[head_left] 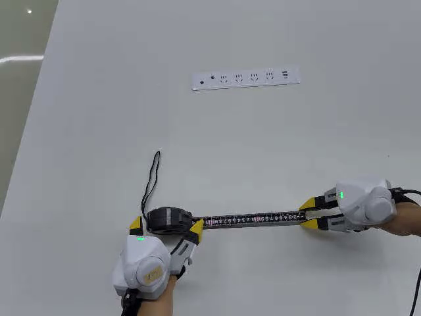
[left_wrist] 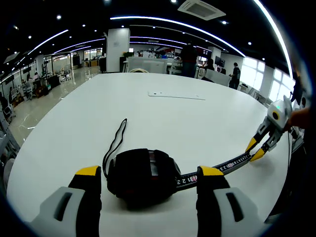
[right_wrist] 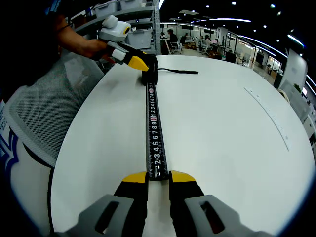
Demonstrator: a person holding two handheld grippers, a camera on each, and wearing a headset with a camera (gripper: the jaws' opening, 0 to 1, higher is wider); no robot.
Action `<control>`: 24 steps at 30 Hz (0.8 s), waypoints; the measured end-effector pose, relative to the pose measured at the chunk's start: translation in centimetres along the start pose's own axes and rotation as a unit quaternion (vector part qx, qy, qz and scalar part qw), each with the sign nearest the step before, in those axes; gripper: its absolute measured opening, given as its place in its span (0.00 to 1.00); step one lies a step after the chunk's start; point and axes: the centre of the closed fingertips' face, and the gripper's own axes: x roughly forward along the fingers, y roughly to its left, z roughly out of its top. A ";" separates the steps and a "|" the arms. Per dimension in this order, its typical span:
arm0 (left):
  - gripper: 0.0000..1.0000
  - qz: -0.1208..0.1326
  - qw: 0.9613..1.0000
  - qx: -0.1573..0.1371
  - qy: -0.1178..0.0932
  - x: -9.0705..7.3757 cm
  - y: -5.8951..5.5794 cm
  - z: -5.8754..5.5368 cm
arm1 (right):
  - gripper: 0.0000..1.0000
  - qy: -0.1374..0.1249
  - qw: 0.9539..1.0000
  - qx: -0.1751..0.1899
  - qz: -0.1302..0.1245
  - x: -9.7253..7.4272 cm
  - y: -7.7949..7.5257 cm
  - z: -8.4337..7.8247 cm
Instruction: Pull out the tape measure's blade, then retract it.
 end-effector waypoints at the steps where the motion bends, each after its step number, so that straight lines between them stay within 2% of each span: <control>1: 0.77 0.003 1.000 -0.002 0.000 0.1 0.1 -0.1 | 0.14 0.000 1.000 -0.001 0.000 0.0 0.0 0.0; 5: 0.76 0.013 1.000 -0.008 0.000 0.2 0.3 -0.3 | 0.14 -0.001 1.000 -0.002 -0.001 0.0 0.0 0.0; 11: 0.72 0.033 0.998 -0.048 0.006 0.5 0.9 -0.6 | 0.13 0.002 1.000 -0.005 -0.006 0.0 -0.3 -0.1; 15: 0.68 0.048 0.998 -0.044 0.005 0.5 1.4 -0.7 | 0.13 0.001 1.000 -0.008 -0.015 0.0 -0.6 0.0; 19: 0.68 0.054 0.998 -0.037 0.003 0.8 1.1 -0.6 | 0.13 0.000 1.000 -0.009 -0.017 0.0 -0.6 0.1; 24: 0.65 0.064 0.997 -0.051 0.003 1.1 1.0 -0.4 | 0.13 0.001 1.000 -0.009 -0.018 0.0 -0.6 0.1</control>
